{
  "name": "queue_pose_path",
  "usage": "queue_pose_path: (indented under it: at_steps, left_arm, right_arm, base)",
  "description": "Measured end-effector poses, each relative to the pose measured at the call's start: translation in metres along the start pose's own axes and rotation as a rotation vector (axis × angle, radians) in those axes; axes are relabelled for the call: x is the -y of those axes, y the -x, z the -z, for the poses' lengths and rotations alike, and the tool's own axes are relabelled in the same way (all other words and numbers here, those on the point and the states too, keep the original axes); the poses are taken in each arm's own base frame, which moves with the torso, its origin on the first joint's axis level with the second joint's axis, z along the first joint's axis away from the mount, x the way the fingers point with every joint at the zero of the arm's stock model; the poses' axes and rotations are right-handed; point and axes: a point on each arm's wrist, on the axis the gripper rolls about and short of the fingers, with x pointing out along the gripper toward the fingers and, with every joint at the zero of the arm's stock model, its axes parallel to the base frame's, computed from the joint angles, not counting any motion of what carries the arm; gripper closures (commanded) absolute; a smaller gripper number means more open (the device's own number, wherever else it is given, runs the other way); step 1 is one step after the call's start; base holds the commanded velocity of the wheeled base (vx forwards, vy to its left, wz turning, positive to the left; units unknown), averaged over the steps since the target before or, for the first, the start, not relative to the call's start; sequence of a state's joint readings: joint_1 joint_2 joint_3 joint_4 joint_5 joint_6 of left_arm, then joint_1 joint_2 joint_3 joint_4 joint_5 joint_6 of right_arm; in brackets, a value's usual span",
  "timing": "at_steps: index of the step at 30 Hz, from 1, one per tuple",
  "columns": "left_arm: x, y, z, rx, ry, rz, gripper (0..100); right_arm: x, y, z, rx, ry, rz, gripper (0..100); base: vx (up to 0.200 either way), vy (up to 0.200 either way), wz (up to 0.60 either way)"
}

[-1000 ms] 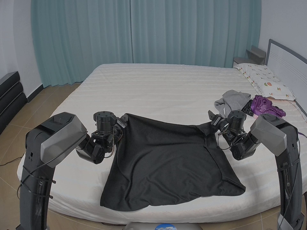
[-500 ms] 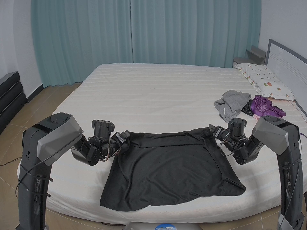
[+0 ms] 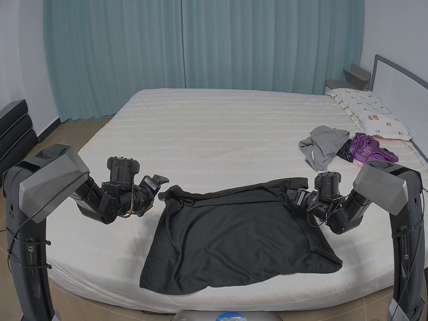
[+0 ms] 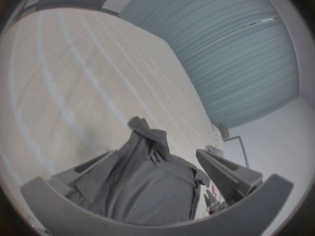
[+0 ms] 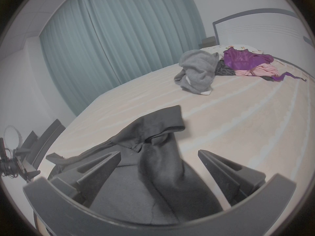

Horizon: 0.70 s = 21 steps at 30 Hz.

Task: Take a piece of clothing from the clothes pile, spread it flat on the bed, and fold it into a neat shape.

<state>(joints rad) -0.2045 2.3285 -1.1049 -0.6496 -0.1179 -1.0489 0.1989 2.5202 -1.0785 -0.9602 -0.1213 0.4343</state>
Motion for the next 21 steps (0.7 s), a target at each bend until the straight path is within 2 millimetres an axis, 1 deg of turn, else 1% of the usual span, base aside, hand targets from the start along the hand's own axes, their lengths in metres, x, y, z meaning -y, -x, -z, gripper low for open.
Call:
queue_pose_path:
  at_steps: [3,7,10,15,21]
  left_arm:
    - [-0.001,0.008,-0.005,-0.002,0.045,0.004,0]
    - [0.000,0.012,-0.013,0.004,0.143,0.023,0]
    - [-0.005,0.015,-0.017,-0.004,0.170,0.026,0]
    - [-0.015,0.019,-0.019,-0.014,0.191,0.004,0]
    - [-0.022,0.023,-0.015,-0.021,0.196,-0.018,0]
  right_arm:
    - [-0.010,-0.002,0.004,-0.025,0.038,-0.006,0]
    - [-0.021,-0.008,0.007,-0.045,0.092,0.001,0]
    - [-0.026,-0.014,0.009,-0.069,0.119,0.019,0]
    - [-0.030,-0.023,0.008,-0.084,0.156,0.057,0]
    - [-0.034,-0.033,0.007,-0.089,0.199,0.082,0]
  base:
    - [0.000,0.000,0.00]
    - [0.000,0.000,0.00]
    - [0.000,0.000,0.00]
    - [0.000,0.000,0.00]
    - [0.000,0.000,0.00]
